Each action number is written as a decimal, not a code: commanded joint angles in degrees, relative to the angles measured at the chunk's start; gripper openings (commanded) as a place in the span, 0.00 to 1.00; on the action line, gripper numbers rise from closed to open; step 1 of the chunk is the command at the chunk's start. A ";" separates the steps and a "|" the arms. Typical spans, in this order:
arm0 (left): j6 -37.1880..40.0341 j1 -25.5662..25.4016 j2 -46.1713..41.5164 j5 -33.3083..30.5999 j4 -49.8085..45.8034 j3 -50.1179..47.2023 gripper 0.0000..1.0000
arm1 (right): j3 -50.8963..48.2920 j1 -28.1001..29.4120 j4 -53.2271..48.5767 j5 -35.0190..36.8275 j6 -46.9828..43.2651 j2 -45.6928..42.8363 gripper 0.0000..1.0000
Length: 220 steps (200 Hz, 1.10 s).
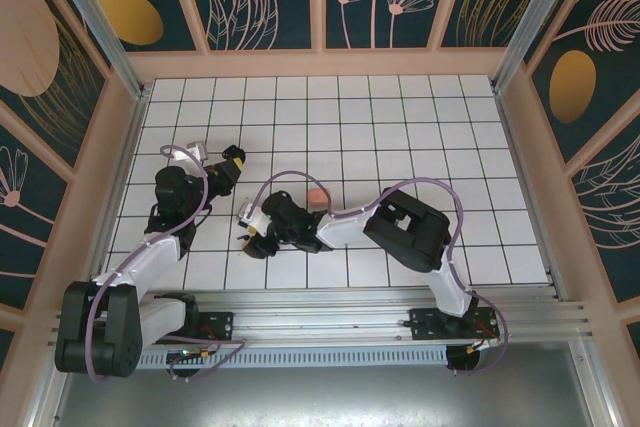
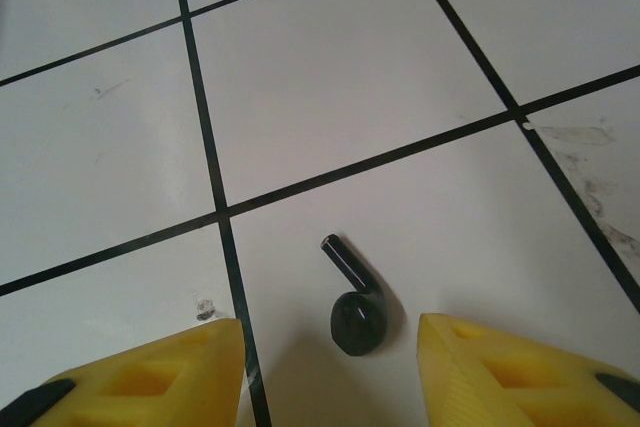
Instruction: Insert the wireless bluetooth earbuds into the charging case
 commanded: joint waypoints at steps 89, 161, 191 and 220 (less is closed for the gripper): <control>-0.06 0.47 0.88 -0.02 0.76 0.10 0.21 | 2.58 -1.52 2.19 -3.57 -2.04 3.81 0.41; 0.29 0.47 1.49 0.01 0.54 0.29 0.21 | 3.79 -1.98 1.69 -4.73 -2.78 5.33 0.35; 1.04 0.51 1.32 -0.33 -0.60 0.61 0.21 | 2.95 -1.91 1.13 -4.39 -3.61 4.56 0.26; 1.42 0.47 1.23 -0.64 -0.89 0.82 0.21 | 1.13 -1.97 0.94 -4.16 -3.98 2.99 0.23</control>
